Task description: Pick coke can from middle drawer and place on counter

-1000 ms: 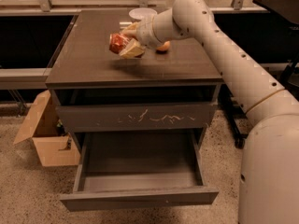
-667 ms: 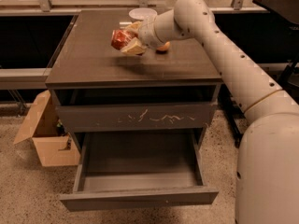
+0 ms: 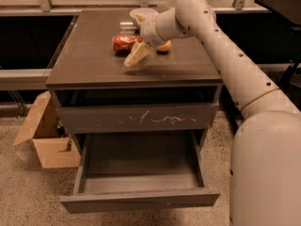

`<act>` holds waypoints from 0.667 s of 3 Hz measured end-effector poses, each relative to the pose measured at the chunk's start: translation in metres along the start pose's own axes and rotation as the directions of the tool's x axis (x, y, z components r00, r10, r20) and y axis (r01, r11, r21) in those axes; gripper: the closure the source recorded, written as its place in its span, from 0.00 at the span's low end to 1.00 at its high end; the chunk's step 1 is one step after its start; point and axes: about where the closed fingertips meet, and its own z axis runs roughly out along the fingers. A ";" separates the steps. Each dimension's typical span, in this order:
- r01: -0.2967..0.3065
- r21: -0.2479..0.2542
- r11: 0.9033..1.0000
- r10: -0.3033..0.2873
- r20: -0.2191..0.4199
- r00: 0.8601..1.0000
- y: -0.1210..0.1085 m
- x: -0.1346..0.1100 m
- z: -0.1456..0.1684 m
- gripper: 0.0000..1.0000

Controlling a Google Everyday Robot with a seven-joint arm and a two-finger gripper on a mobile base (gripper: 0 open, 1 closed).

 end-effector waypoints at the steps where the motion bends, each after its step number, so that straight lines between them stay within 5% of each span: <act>1: 0.009 0.070 0.997 -0.008 -0.009 1.000 -0.011 -0.005 -0.028 0.00; 2: 0.020 0.164 0.986 -0.018 -0.016 1.000 -0.015 -0.010 -0.065 0.00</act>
Offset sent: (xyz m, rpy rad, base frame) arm -0.0387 -0.0846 0.0781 0.0598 -0.2049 -0.2035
